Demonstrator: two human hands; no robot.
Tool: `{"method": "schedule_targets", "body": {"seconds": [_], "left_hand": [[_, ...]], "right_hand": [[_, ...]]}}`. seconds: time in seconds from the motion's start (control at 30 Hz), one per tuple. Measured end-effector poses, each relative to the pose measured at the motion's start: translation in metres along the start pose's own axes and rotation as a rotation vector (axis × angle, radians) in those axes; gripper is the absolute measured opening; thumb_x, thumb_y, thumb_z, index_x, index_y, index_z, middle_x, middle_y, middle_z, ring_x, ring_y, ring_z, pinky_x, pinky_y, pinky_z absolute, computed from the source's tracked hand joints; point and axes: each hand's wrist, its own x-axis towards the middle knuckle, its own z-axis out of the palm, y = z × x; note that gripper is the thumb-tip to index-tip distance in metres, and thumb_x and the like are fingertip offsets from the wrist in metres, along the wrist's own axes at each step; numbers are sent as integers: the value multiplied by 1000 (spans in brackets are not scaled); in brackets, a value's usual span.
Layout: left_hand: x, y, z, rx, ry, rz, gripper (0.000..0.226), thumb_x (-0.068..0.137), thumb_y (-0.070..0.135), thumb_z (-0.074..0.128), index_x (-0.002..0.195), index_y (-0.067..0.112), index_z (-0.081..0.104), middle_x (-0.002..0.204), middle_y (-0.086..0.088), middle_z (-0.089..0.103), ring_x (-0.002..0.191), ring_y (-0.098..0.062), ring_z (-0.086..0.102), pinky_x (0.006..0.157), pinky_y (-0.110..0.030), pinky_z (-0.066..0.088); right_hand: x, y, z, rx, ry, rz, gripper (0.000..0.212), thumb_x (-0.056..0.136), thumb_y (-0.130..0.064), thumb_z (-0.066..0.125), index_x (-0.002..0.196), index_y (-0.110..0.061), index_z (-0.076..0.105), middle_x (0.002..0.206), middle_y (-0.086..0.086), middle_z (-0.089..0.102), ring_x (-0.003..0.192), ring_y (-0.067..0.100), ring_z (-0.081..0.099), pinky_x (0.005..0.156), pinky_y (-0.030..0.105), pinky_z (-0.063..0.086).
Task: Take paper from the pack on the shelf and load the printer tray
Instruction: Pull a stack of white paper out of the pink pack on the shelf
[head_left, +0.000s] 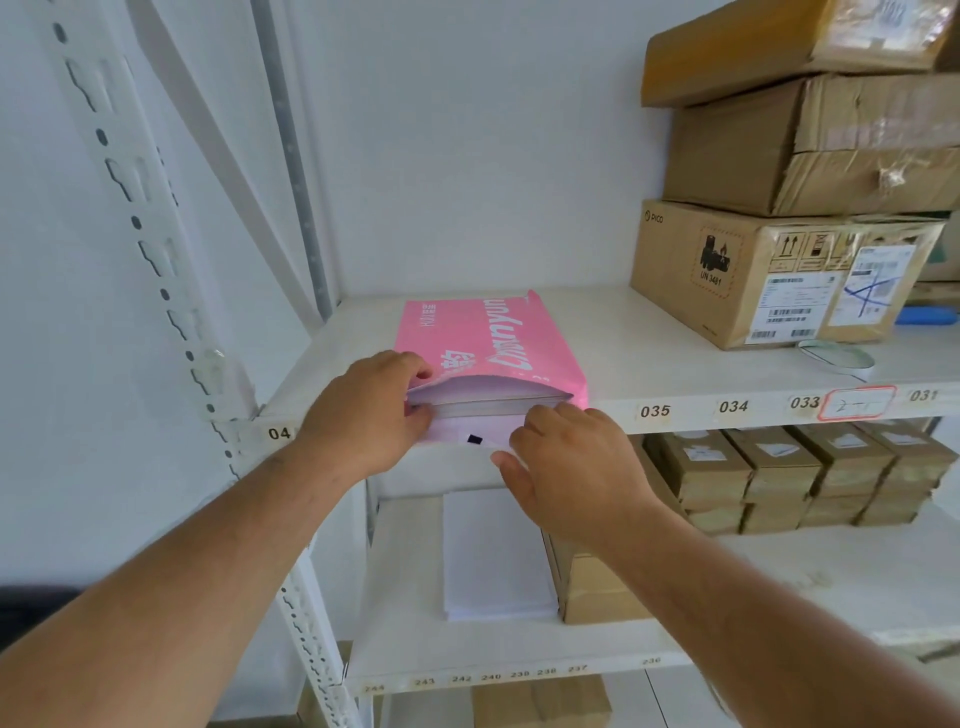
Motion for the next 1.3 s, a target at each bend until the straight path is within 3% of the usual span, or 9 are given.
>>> {"method": "schedule_targets", "body": {"seconds": [0.17,0.27,0.47,0.6,0.73,0.83,0.93,1.1,1.3], "left_hand": [[-5,-13,-11,39,-79,-20,48,88,8,61,132,24,59,130,2,61,114,-22,59,96,-40,52],[-8,-16,-17,70,-140,-46,50,91,13,63,138,27,54,138,2,57,122,-23,58,100,-41,50],[2,19,-19,132,-95,136,50,92,30,65,140,24,54,142,1,58,125,-25,56,100,-41,49],[18,32,-11,156,-138,181,56,84,48,72,134,26,59,132,0,63,113,-26,63,94,-41,53],[26,30,-2,245,-160,248,38,82,52,69,113,30,68,107,3,67,95,-25,67,81,-38,57],[29,30,2,276,-130,293,28,88,44,66,112,32,73,106,2,72,92,-25,68,79,-36,56],[34,26,0,249,-132,321,30,89,45,67,116,33,75,109,2,76,97,-26,69,82,-34,55],[41,23,-2,229,-175,279,34,89,49,68,119,35,74,113,5,76,103,-23,68,84,-30,52],[41,21,-2,185,-169,229,29,89,47,70,113,33,77,106,3,78,95,-24,68,81,-31,55]], "right_hand": [[-1,8,-9,-16,37,167,45,99,-47,46,83,-16,74,81,3,69,62,26,65,57,33,50],[-4,11,-19,-28,62,242,27,93,-31,66,73,-14,73,73,5,67,53,30,61,50,31,47],[-3,-3,-28,42,131,243,19,90,-23,67,75,-12,71,74,6,68,68,30,61,61,37,50],[7,-28,-25,309,46,242,17,94,-19,54,86,-16,69,80,2,71,71,25,62,60,33,44],[9,-34,-9,651,-114,542,19,100,-21,46,98,-19,65,88,-1,70,74,23,60,53,30,38],[11,-40,3,1214,-57,957,22,92,-18,58,111,-21,69,108,4,77,92,23,70,80,36,58],[18,-45,11,1776,91,1246,12,87,-3,66,85,-16,67,99,16,75,89,28,71,96,51,59],[29,-42,22,2218,172,1369,18,105,3,42,109,-1,59,84,14,75,67,22,77,72,34,64],[33,-43,19,2189,172,1462,13,104,4,47,106,1,60,92,14,72,77,21,74,69,30,63]]}}
